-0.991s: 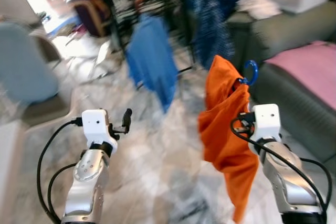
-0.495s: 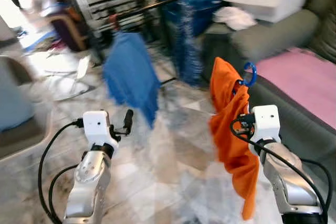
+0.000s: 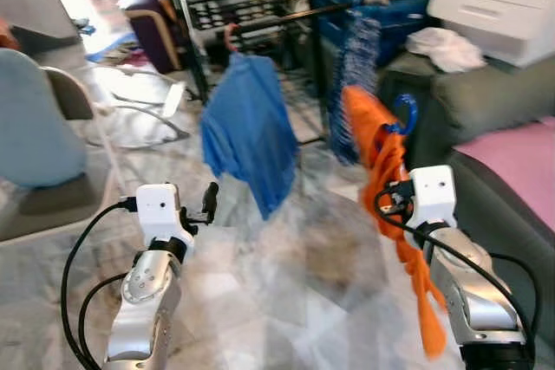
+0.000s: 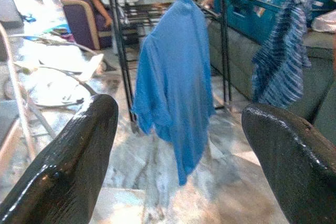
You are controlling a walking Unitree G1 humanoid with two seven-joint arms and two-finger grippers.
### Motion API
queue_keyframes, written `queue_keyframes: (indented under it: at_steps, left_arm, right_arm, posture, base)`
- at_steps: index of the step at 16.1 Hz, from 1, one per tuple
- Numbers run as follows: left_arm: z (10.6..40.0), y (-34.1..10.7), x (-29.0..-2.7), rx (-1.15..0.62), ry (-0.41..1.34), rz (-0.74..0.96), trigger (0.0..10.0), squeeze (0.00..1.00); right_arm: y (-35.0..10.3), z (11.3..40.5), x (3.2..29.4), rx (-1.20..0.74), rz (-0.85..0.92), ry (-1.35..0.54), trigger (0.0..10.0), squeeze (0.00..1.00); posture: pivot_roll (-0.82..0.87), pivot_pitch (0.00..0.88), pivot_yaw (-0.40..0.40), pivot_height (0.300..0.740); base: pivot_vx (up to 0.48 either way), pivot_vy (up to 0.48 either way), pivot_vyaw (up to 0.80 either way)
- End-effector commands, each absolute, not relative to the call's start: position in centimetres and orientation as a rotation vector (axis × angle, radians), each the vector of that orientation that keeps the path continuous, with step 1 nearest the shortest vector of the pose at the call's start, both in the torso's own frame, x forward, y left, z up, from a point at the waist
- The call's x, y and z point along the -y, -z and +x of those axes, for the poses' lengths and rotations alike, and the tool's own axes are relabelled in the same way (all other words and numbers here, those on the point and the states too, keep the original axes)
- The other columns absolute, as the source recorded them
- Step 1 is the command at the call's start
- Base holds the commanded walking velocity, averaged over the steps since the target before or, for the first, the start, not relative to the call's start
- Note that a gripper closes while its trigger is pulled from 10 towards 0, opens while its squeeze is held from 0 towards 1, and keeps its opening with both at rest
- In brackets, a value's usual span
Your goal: Hang hanger
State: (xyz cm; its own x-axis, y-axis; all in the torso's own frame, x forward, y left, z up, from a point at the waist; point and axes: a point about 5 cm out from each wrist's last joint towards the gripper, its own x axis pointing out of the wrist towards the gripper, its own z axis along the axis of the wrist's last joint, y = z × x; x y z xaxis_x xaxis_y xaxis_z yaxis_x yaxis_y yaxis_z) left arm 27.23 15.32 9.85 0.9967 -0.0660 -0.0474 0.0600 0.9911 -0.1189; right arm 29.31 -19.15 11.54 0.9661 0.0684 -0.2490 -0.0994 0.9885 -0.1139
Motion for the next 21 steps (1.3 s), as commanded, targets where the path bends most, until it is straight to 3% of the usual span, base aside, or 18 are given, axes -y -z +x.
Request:
queue_keyframes:
  at_steps: [1, 6, 21]
  left_arm:
    - [27.3, -9.9, -15.0, -0.056, 0.063, -0.117, 10.0, 0.0]
    - [27.2, -9.1, -15.5, -0.092, 0.007, -0.073, 10.0, 0.0]
    - [25.0, -8.7, -17.8, -0.094, -0.126, -0.044, 10.0, 0.0]
  right_arm:
    - [-12.2, 29.4, 19.5, -0.215, -0.131, -0.078, 10.0, 0.0]
    - [-11.8, 29.6, 19.2, -0.22, -0.118, -0.088, 10.0, 0.0]
    - [-10.7, 30.6, 19.1, -0.225, -0.112, -0.012, 10.0, 0.0]
  posture:
    - [-0.16, 0.036, 0.1, 0.74]
    - [-0.16, 0.0, 0.095, 0.74]
    - [-0.1, 0.0, 0.048, 0.74]
  base:
    - [0.334, 0.0, 0.65]
    - [0.127, 0.0, 0.54]
    - [0.0, 0.0, 0.0]
